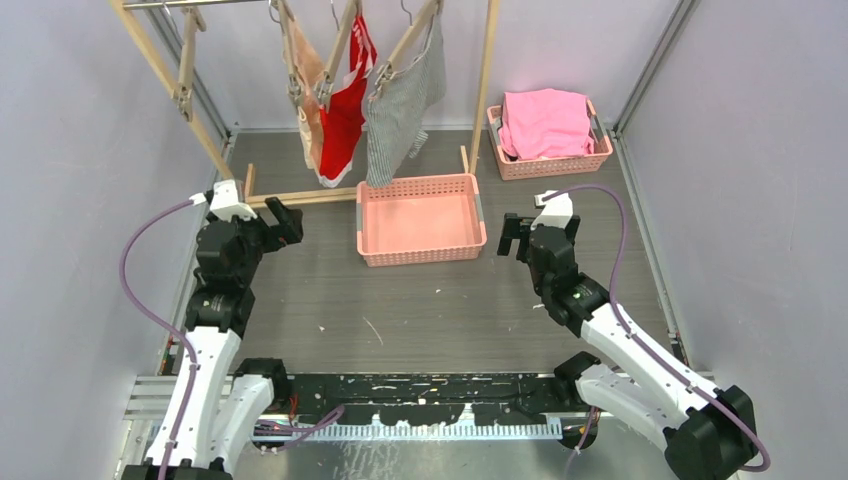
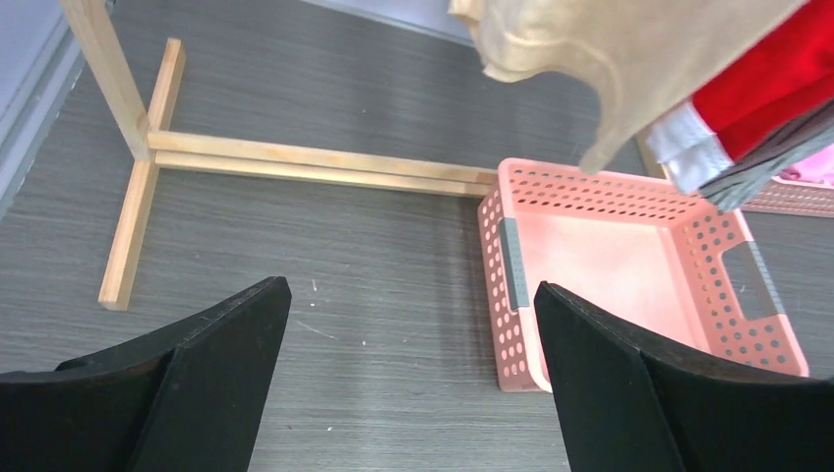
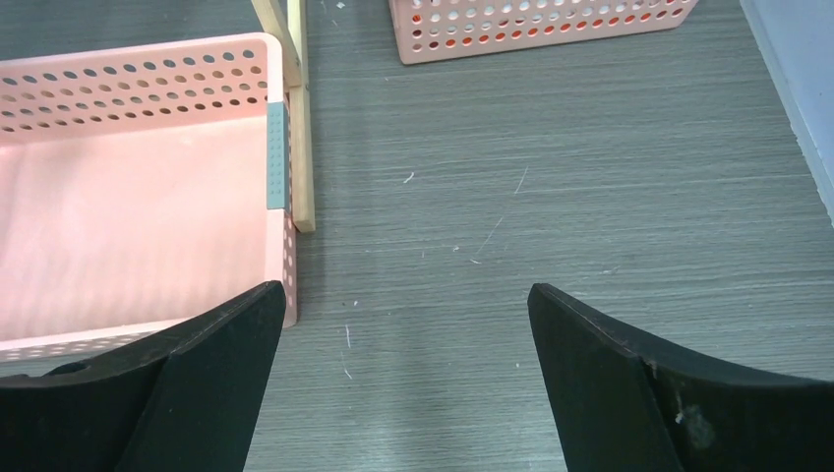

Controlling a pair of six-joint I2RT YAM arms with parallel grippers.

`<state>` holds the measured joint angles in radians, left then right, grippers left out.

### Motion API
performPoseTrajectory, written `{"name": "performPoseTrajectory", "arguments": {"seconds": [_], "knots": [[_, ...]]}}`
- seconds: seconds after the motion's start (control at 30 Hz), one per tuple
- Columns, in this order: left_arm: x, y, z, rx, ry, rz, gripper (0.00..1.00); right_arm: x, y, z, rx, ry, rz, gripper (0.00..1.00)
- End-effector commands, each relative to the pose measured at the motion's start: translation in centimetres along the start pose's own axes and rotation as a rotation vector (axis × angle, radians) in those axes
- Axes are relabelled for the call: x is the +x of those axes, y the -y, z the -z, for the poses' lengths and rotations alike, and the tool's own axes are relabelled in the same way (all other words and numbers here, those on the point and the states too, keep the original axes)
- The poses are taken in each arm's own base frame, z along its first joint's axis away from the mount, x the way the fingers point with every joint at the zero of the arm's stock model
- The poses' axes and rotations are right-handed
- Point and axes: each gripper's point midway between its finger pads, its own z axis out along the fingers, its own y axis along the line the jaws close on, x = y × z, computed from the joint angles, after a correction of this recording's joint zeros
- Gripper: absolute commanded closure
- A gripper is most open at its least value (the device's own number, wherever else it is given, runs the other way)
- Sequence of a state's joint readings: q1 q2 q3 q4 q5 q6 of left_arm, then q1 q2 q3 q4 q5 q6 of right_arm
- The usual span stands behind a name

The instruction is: Remove the underwear clipped to the hanger

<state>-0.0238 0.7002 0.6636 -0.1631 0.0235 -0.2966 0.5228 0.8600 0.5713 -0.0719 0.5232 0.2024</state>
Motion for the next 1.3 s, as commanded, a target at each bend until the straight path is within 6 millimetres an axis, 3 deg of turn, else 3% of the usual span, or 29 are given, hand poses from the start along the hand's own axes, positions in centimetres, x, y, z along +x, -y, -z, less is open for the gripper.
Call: {"name": "performPoseTrajectory", "arguments": {"seconds": [0.0, 0.4, 0.6, 0.7, 0.83, 0.87, 0.9, 1.1, 1.23, 1.27], "knots": [[-2.8, 1.5, 1.6, 0.060, 0.075, -0.016, 0.02, -1.9, -0.5, 0.4, -0.021, 0.062, -0.043, 0.00], [-3.2, 1.7, 2.3, 0.073, 0.099, -0.013, 0.02, -2.0, -0.5, 0.6, -0.017, 0.059, -0.046, 0.00], [-5.3, 3.3, 3.1, 0.130, 0.131, 0.019, 0.02, -2.2, -0.7, 0.7, -0.026, 0.052, -0.041, 0.00], [-7.7, 5.8, 4.4, 0.231, 0.142, 0.019, 0.02, -2.1, -0.6, 0.8, -0.019, 0.052, -0.040, 0.00], [-12.4, 9.6, 6.4, 0.382, 0.180, 0.008, 0.02, -1.9, -0.5, 0.7, -0.013, 0.051, -0.042, 0.00], [-13.2, 10.0, 6.2, 0.388, 0.165, 0.008, 0.02, -1.9, -0.5, 0.7, -0.015, 0.051, -0.041, 0.00], [-15.3, 10.8, 6.9, 0.404, 0.190, -0.001, 0.02, -1.9, -0.5, 0.7, -0.016, 0.051, -0.042, 0.00], [-23.0, 14.1, 8.1, 0.482, 0.242, -0.037, 0.02, -2.1, -1.2, 1.0, -0.065, 0.067, -0.051, 0.00], [-26.8, 16.2, 8.6, 0.554, 0.284, -0.025, 0.02, -2.3, -1.8, 1.1, -0.096, 0.073, -0.059, 0.00], [-27.3, 16.4, 7.8, 0.555, 0.280, -0.019, 0.02, -2.2, -1.9, 1.1, -0.102, 0.070, -0.059, 0.00]]}}
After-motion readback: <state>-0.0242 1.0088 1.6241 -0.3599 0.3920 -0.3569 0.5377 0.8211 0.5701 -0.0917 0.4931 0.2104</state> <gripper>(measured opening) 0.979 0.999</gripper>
